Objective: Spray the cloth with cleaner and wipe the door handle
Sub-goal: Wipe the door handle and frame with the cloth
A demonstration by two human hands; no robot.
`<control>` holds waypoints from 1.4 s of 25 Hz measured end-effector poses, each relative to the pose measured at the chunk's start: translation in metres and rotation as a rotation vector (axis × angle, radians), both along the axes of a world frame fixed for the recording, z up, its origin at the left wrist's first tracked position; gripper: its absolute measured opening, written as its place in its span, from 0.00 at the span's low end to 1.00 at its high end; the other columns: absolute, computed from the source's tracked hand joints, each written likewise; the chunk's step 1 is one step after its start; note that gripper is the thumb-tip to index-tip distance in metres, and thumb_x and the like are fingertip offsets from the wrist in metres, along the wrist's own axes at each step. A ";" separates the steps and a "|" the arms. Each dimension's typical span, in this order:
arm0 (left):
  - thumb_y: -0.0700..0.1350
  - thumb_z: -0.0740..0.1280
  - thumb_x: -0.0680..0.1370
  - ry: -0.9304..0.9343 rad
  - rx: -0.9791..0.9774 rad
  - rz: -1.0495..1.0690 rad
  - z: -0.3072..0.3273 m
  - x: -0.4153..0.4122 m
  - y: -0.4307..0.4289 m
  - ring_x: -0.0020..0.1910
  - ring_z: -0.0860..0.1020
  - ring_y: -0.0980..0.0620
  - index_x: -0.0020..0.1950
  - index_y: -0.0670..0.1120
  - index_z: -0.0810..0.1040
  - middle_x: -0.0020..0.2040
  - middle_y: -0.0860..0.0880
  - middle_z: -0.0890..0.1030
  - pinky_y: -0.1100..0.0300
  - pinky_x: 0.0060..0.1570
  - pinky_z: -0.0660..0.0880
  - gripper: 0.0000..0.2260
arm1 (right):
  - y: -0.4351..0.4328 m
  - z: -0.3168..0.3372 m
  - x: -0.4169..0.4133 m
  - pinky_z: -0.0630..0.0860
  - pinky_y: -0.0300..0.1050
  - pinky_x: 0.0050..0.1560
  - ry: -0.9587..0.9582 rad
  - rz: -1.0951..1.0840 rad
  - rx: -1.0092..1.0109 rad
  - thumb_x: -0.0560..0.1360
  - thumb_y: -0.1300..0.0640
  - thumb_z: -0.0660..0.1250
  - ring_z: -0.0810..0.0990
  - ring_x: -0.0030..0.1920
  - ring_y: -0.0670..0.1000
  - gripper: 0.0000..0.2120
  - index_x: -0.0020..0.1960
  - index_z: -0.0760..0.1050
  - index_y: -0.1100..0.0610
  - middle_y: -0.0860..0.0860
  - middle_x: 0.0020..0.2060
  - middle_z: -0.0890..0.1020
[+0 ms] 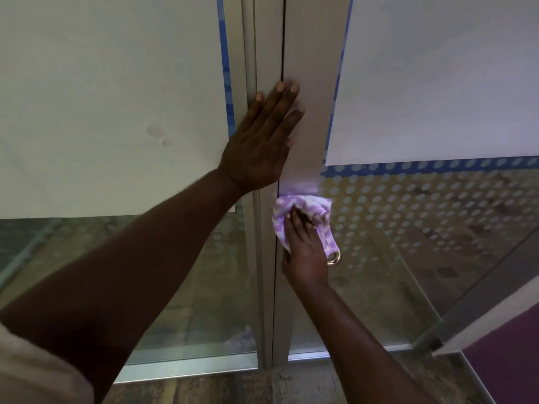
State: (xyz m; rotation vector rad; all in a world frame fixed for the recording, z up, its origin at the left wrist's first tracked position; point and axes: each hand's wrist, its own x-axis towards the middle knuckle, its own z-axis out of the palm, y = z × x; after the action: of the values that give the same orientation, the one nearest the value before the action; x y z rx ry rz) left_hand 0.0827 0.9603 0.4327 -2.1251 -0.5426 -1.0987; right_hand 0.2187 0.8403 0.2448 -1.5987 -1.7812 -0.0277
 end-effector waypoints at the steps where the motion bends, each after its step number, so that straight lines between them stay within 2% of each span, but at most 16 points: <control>1: 0.40 0.63 0.84 -0.007 0.007 0.008 -0.001 0.001 0.002 0.78 0.65 0.30 0.78 0.36 0.70 0.78 0.30 0.68 0.39 0.81 0.54 0.22 | 0.000 -0.007 0.000 0.61 0.63 0.80 -0.021 -0.006 -0.006 0.65 0.71 0.69 0.65 0.80 0.63 0.42 0.79 0.67 0.65 0.59 0.79 0.68; 4: 0.40 0.64 0.84 -0.029 0.024 0.023 -0.004 0.003 0.003 0.78 0.65 0.31 0.78 0.36 0.70 0.78 0.31 0.69 0.40 0.81 0.54 0.22 | -0.005 -0.029 -0.001 0.67 0.62 0.76 -0.061 -0.019 -0.048 0.62 0.72 0.68 0.70 0.77 0.63 0.41 0.77 0.70 0.64 0.58 0.77 0.73; 9: 0.41 0.64 0.84 -0.033 0.017 0.043 -0.003 0.003 0.005 0.79 0.65 0.31 0.78 0.36 0.70 0.78 0.32 0.68 0.40 0.81 0.53 0.22 | -0.016 -0.043 -0.006 0.66 0.63 0.76 -0.063 -0.011 -0.156 0.64 0.71 0.66 0.68 0.78 0.62 0.40 0.78 0.69 0.64 0.57 0.78 0.71; 14: 0.40 0.63 0.85 -0.026 0.022 0.041 -0.004 0.002 0.004 0.79 0.65 0.32 0.78 0.36 0.70 0.78 0.32 0.68 0.40 0.81 0.52 0.22 | 0.004 0.008 0.000 0.62 0.64 0.79 0.007 -0.064 0.011 0.71 0.61 0.62 0.66 0.79 0.63 0.35 0.78 0.67 0.66 0.62 0.78 0.69; 18: 0.40 0.63 0.84 -0.028 0.023 0.012 -0.003 0.002 0.002 0.79 0.64 0.32 0.78 0.36 0.69 0.79 0.32 0.68 0.41 0.82 0.49 0.22 | 0.002 0.022 0.010 0.65 0.64 0.78 0.020 -0.044 0.059 0.66 0.71 0.73 0.67 0.79 0.63 0.40 0.77 0.68 0.66 0.61 0.78 0.70; 21: 0.40 0.64 0.84 -0.022 -0.010 -0.009 0.000 0.001 -0.002 0.80 0.63 0.32 0.79 0.37 0.67 0.79 0.32 0.66 0.40 0.82 0.48 0.24 | -0.016 0.013 0.017 0.67 0.56 0.78 -0.001 0.037 -0.125 0.67 0.71 0.73 0.66 0.80 0.58 0.39 0.77 0.71 0.62 0.57 0.79 0.70; 22: 0.41 0.64 0.84 -0.020 -0.038 -0.019 0.002 0.000 -0.005 0.80 0.63 0.31 0.80 0.37 0.67 0.80 0.32 0.66 0.39 0.82 0.48 0.24 | -0.023 0.011 0.021 0.70 0.51 0.75 0.003 0.046 -0.182 0.67 0.69 0.72 0.68 0.79 0.56 0.36 0.75 0.73 0.60 0.55 0.78 0.71; 24: 0.43 0.65 0.84 0.014 -0.130 -0.057 0.001 -0.002 -0.016 0.81 0.60 0.31 0.80 0.38 0.66 0.81 0.32 0.63 0.36 0.81 0.48 0.25 | -0.040 0.014 0.030 0.74 0.42 0.59 0.021 0.013 -0.181 0.67 0.61 0.69 0.78 0.68 0.56 0.28 0.68 0.80 0.57 0.54 0.72 0.76; 25: 0.46 0.65 0.83 0.065 -0.190 -0.085 -0.005 -0.001 -0.024 0.82 0.58 0.32 0.80 0.38 0.66 0.82 0.33 0.61 0.35 0.81 0.49 0.26 | -0.048 0.018 0.033 0.73 0.40 0.51 0.016 0.000 -0.148 0.66 0.59 0.68 0.81 0.60 0.56 0.25 0.64 0.81 0.56 0.53 0.67 0.78; 27: 0.52 0.66 0.82 0.229 -0.322 -0.164 -0.030 0.005 -0.048 0.84 0.55 0.36 0.81 0.39 0.66 0.83 0.36 0.59 0.36 0.82 0.48 0.30 | -0.057 0.031 0.039 0.70 0.40 0.44 -0.023 -0.004 -0.070 0.66 0.61 0.68 0.82 0.51 0.57 0.22 0.60 0.82 0.55 0.53 0.58 0.79; 29: 0.55 0.67 0.80 0.351 -0.450 -0.247 -0.058 0.009 -0.071 0.85 0.54 0.40 0.82 0.39 0.65 0.84 0.38 0.59 0.38 0.83 0.48 0.34 | -0.063 0.048 0.043 0.73 0.43 0.42 -0.042 -0.023 0.038 0.68 0.61 0.67 0.82 0.48 0.57 0.18 0.57 0.82 0.56 0.54 0.53 0.81; 31: 0.53 0.73 0.76 0.390 -0.563 -0.272 -0.075 0.009 -0.087 0.85 0.55 0.43 0.82 0.40 0.64 0.84 0.40 0.59 0.39 0.83 0.47 0.39 | -0.071 0.064 0.049 0.72 0.46 0.44 -0.064 -0.058 0.165 0.68 0.59 0.65 0.80 0.46 0.54 0.15 0.53 0.81 0.55 0.52 0.48 0.83; 33: 0.54 0.74 0.75 0.415 -0.629 -0.236 -0.081 0.009 -0.096 0.84 0.57 0.45 0.82 0.41 0.64 0.83 0.41 0.62 0.42 0.84 0.47 0.40 | -0.079 0.075 0.056 0.69 0.46 0.49 -0.108 -0.087 0.231 0.66 0.62 0.69 0.80 0.49 0.53 0.16 0.54 0.80 0.53 0.50 0.47 0.84; 35: 0.57 0.71 0.76 0.399 -0.726 -0.193 -0.082 0.013 -0.104 0.79 0.68 0.47 0.80 0.46 0.69 0.78 0.44 0.72 0.46 0.82 0.58 0.35 | -0.085 0.084 0.060 0.67 0.44 0.53 -0.120 -0.083 0.251 0.66 0.64 0.73 0.81 0.51 0.52 0.20 0.56 0.79 0.52 0.48 0.49 0.84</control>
State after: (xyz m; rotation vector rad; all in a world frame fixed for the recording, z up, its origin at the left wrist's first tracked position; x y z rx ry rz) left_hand 0.0960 0.8559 0.3506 -2.9849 -0.6096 -0.5723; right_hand 0.2785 0.7556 0.3285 -1.5131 -1.7235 -0.3789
